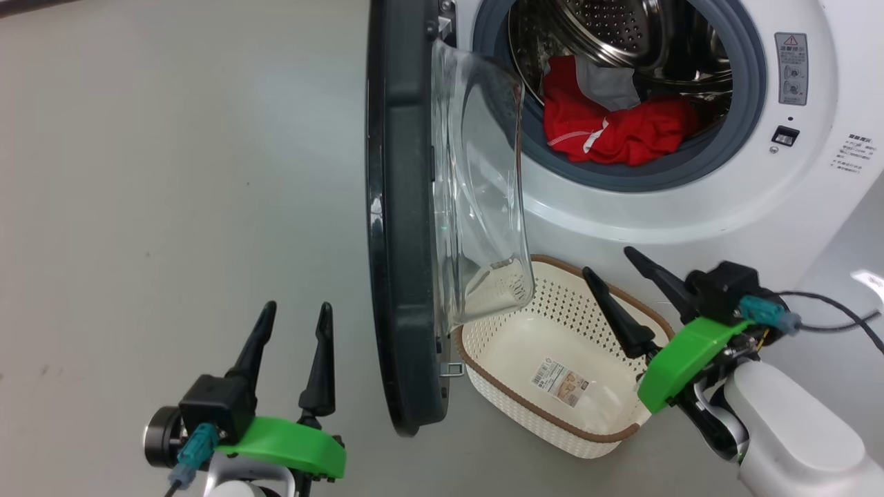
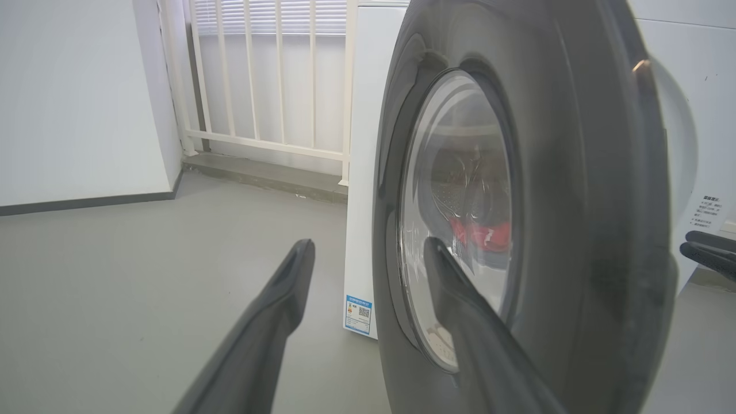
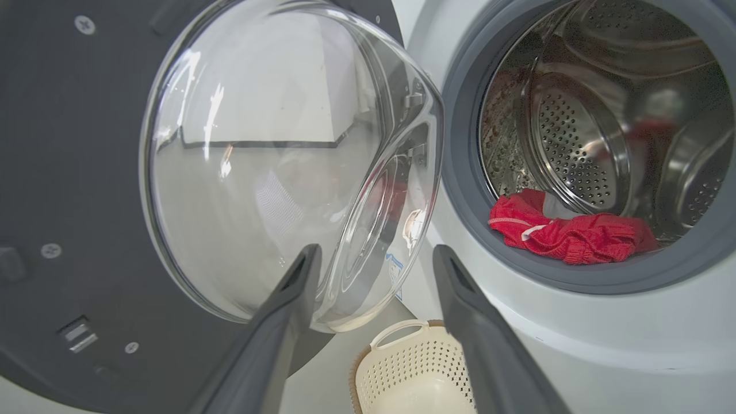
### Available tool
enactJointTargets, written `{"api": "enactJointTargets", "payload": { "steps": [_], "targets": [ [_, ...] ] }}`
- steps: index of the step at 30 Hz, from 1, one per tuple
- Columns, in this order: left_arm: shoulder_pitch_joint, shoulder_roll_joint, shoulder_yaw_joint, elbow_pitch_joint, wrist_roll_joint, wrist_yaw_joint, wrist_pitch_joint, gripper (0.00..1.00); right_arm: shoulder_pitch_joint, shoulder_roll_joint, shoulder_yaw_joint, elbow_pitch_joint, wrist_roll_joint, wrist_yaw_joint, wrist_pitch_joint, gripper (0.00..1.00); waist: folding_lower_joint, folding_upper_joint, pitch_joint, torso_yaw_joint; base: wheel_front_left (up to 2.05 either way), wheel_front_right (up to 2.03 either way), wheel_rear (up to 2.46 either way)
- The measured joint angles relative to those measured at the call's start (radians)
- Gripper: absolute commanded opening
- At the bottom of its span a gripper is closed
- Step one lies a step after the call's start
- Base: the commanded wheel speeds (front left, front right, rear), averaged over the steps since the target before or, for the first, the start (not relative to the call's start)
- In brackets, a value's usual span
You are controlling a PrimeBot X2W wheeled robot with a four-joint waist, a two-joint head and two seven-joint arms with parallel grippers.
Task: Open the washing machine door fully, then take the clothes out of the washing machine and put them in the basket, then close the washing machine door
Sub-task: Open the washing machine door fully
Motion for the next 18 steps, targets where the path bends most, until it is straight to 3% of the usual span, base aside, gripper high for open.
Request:
{"api": "enactJointTargets", "payload": {
  "steps": [4,10,13,18],
  "targets": [
    [0.0,0.0,0.002,-0.014,0.002,0.0,-0.002,1.0,0.068,0.056,-0.151,-0.006,-0.128,0.0,-0.015,1.0,0.0,0.0,-0.002,-0.003,0.0,0.0,0.0],
    [0.0,-0.001,0.002,-0.021,0.004,0.0,-0.003,1.0,0.2,0.166,-0.43,-0.153,-0.363,0.0,-0.023,1.0,0.0,0.0,-0.005,-0.011,0.0,0.0,0.0],
    [0.001,-0.002,0.003,-0.026,0.005,0.0,-0.003,1.0,0.276,0.218,-0.486,-0.198,-0.441,0.0,-0.023,1.0,0.0,0.0,-0.008,-0.01,0.0,0.0,0.0],
    [0.001,-0.007,0.005,-0.03,0.014,0.0,-0.003,1.0,0.348,0.248,-0.505,-0.237,-0.485,0.0,-0.023,1.0,0.0,0.0,-0.011,-0.007,0.0,0.0,0.0]
  ]
}}
